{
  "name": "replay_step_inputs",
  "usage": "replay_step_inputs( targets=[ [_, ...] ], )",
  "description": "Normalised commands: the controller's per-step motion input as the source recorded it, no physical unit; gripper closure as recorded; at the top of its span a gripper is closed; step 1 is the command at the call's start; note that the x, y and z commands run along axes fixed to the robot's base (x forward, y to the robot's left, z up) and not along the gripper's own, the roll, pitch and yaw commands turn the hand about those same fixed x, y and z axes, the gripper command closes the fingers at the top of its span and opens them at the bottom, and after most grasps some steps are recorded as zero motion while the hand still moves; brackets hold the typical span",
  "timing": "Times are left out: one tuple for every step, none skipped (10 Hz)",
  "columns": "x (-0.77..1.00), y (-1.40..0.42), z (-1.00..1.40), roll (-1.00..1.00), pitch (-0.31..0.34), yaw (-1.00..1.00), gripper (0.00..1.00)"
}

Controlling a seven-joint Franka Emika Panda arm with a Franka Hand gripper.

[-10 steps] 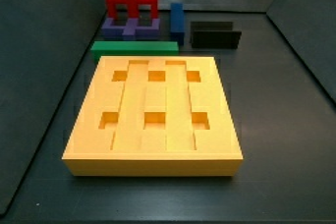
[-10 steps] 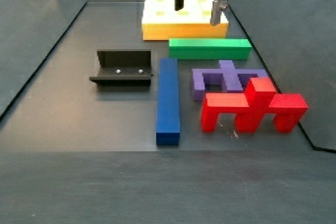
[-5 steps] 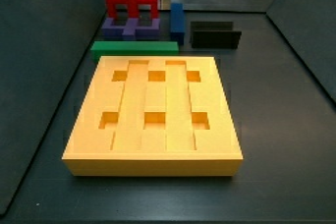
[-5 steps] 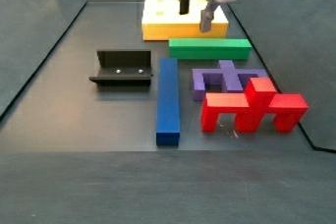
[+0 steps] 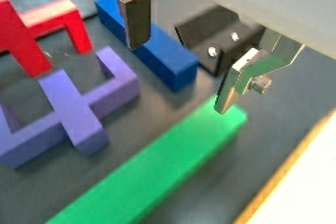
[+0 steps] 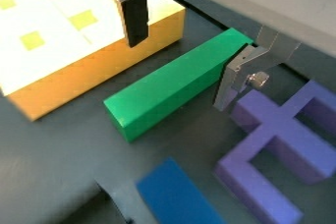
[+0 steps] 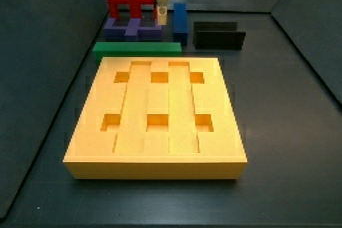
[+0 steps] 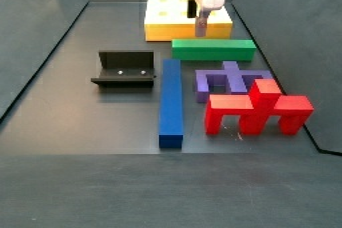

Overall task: Pick up the green object. Move up. Move to above the board. Insert the green object.
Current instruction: Pick up the green object.

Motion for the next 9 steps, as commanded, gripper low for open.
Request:
replay_step_inputs(
  targets=[
    [-0.47, -0.23, -0.42, -0.11, -0.117, -0.35, 0.00],
    [-0.50, -0.21, -0.35, -0.03, -0.053, -0.39, 0.00],
    [-0.49, -0.07, -0.24, 0.01, 0.000, -0.19, 0.00],
    [-0.35, -0.07, -0.15, 0.00, -0.020, -0.15, 0.00],
    [0.00, -0.07, -0.24, 0.00, 0.000, 0.00, 0.00],
    [0.10, -0.10, -0.33, 0.00, 0.000, 0.00, 0.00],
    [0.08, -0.14, -0.36, 0.00, 0.000, 0.09, 0.00],
    [0.00, -0.15, -0.37, 0.00, 0.000, 0.08, 0.00],
    [-0.04, -0.14, -0.33, 0.07, 0.000, 0.11, 0.00]
  ],
)
